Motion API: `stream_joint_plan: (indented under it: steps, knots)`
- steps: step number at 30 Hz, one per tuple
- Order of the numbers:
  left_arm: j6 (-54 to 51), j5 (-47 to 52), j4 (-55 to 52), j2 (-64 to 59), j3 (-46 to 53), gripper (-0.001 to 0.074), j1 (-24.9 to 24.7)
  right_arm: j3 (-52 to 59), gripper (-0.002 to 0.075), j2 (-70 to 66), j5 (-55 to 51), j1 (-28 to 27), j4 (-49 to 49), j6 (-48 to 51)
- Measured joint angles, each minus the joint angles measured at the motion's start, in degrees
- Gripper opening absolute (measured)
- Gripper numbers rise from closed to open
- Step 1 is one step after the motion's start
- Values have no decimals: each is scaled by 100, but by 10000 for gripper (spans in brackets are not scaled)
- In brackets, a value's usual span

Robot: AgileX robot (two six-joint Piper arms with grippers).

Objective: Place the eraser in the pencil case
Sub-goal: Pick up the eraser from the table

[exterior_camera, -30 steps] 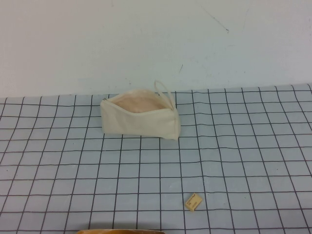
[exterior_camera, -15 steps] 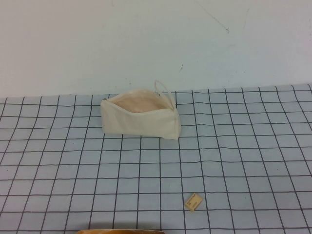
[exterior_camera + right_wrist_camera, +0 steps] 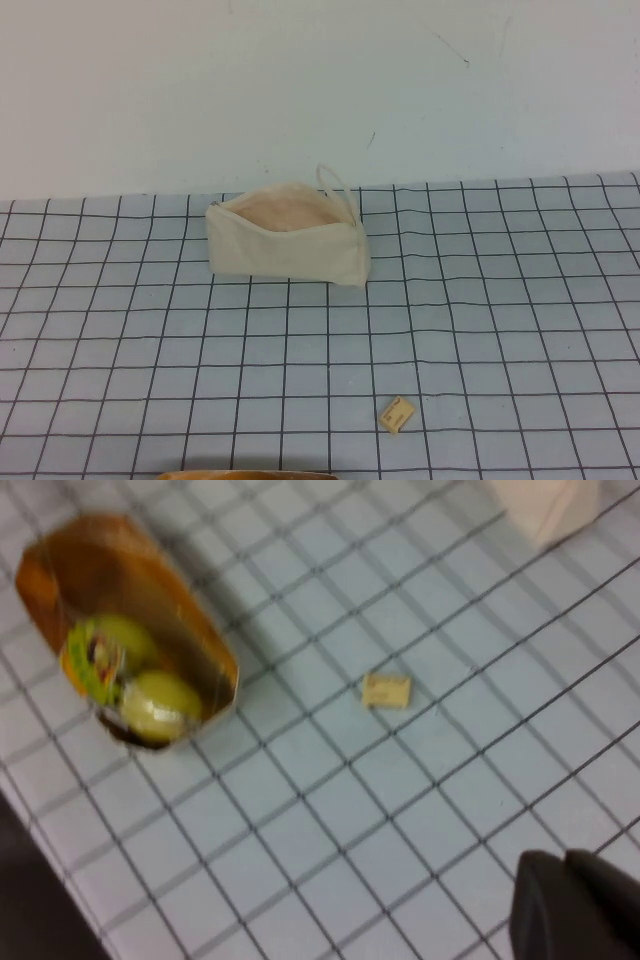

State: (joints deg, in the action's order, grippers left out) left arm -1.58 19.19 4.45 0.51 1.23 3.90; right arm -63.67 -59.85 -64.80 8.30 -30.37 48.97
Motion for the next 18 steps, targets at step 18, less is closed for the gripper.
stream_joint_plan:
  steps: [18]
  knots:
    - [0,0,0,0,0,-1,0,-1231,11,-3953,1006,3036,3073,-2856]
